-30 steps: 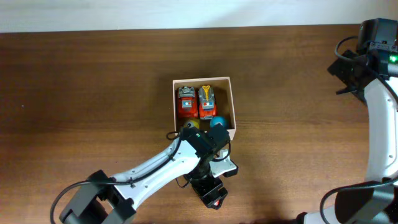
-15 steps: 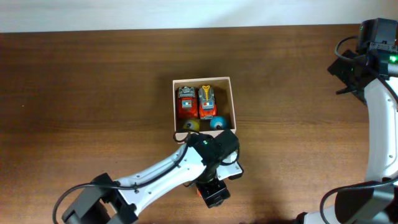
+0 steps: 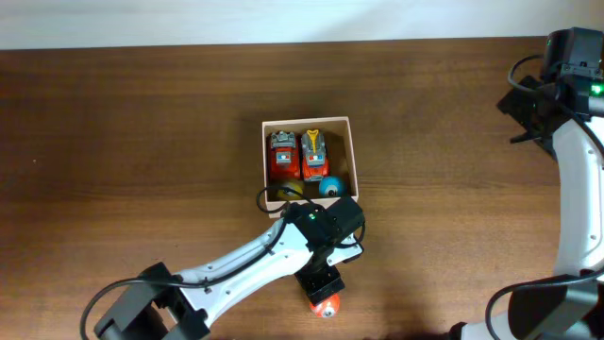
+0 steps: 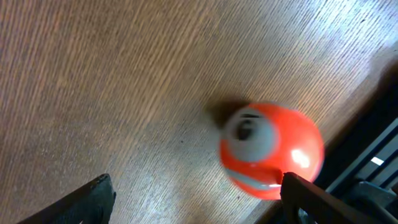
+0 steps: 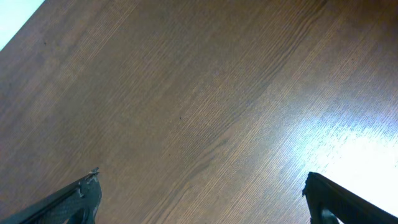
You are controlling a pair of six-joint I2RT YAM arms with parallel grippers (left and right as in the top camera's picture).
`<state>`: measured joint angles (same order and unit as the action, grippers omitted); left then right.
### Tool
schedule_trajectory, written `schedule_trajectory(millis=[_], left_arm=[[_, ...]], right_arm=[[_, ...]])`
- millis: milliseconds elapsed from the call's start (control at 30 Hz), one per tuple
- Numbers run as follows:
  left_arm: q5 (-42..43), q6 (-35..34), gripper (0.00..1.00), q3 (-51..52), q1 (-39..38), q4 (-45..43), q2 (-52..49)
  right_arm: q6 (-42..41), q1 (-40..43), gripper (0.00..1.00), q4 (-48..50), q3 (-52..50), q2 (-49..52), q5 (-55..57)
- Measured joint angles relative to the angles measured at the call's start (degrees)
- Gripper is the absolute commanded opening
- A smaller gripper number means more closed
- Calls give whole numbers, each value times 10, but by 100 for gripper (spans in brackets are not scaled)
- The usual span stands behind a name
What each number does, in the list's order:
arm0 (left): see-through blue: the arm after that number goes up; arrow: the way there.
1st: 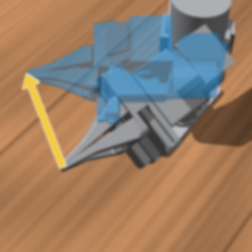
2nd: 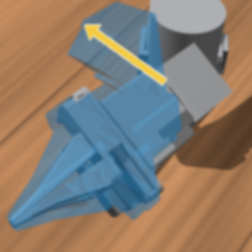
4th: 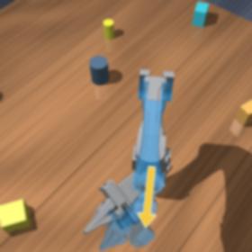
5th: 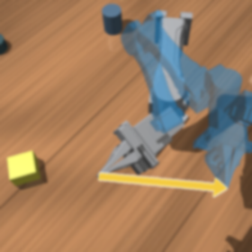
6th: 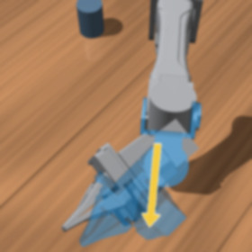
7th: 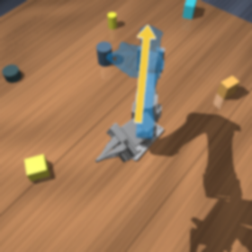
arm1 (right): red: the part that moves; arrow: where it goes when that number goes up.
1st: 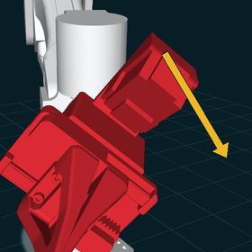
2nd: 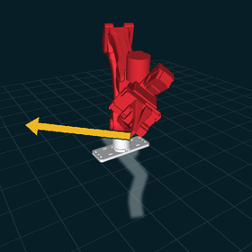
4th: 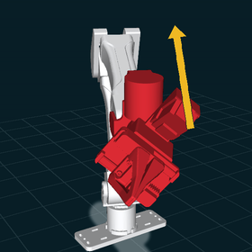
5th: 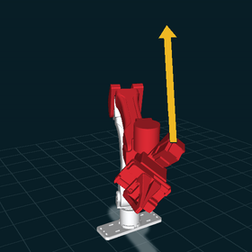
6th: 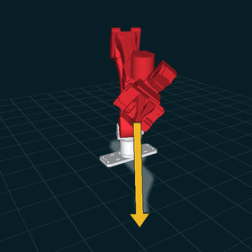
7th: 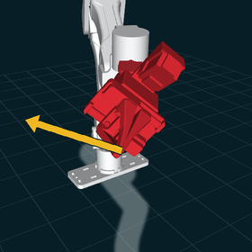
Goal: Pack container
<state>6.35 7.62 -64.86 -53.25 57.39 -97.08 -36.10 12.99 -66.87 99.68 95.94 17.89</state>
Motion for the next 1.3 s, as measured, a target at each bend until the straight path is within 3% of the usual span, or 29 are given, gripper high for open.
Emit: schedule_trajectory(millis=[233,300,1000,1300], left_arm=[[8,-2,87,0,-24,6,-5],[12,-2,93,0,-35,12,-8],[130,3,94,0,-51,35,-10],[91,10,95,0,-51,-9,-10]], right_arm=[[1,0,99,0,0,0,0],[1,0,99,0,0,0,0],[1,0,99,0,0,0,0],[1,0,99,0,0,0,0]])
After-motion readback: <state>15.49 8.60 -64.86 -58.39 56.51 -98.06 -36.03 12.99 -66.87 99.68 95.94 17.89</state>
